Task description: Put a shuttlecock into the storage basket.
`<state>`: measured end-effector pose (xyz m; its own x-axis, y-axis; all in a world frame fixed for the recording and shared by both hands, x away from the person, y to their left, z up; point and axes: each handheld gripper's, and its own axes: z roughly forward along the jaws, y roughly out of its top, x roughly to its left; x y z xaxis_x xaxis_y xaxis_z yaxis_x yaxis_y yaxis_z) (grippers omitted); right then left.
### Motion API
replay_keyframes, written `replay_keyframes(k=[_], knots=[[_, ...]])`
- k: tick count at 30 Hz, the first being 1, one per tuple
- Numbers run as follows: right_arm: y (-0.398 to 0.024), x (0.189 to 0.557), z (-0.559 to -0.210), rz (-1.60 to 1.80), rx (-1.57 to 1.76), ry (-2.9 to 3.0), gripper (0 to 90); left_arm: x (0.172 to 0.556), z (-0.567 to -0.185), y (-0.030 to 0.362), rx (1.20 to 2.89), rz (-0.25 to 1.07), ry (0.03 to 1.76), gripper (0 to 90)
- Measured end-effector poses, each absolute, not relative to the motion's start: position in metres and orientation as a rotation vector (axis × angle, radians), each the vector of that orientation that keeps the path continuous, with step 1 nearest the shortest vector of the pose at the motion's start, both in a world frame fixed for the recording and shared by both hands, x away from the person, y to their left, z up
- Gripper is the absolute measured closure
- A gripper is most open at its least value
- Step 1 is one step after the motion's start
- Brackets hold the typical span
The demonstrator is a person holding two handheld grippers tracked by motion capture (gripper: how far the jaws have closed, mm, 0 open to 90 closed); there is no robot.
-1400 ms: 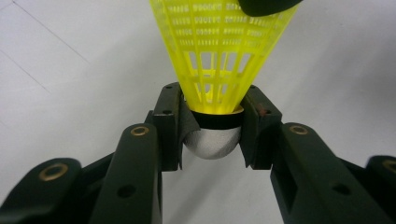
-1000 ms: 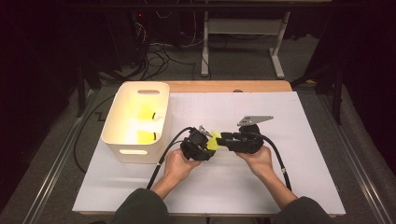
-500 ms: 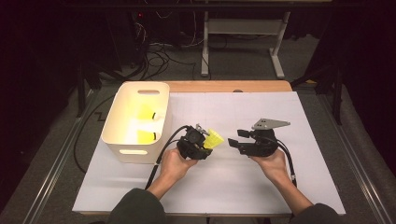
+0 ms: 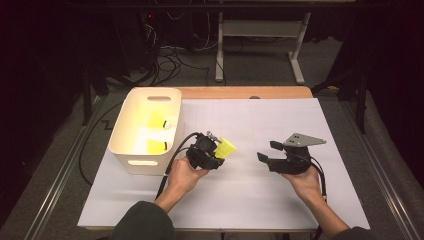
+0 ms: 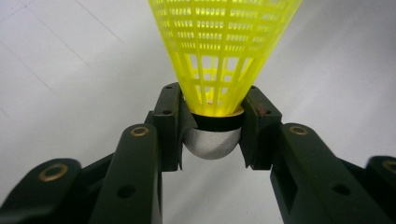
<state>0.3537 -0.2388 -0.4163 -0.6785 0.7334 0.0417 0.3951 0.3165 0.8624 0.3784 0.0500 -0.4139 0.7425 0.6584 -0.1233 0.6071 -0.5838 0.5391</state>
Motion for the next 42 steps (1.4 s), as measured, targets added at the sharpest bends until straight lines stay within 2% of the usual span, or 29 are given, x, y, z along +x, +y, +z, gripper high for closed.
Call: replay_keyframes(k=[7, 42], knots=[[-0.25, 0.344, -0.42, 1.305, 1.005, 2.219, 30.3, 0.38, -0.405, 0.048, 2.382, 0.116, 0.959, 64.6], [-0.304, 0.298, -0.449, 1.367, 1.065, 2.077, 28.9, 0.386, -0.379, 0.049, 2.386, 0.148, 1.002, 64.6]])
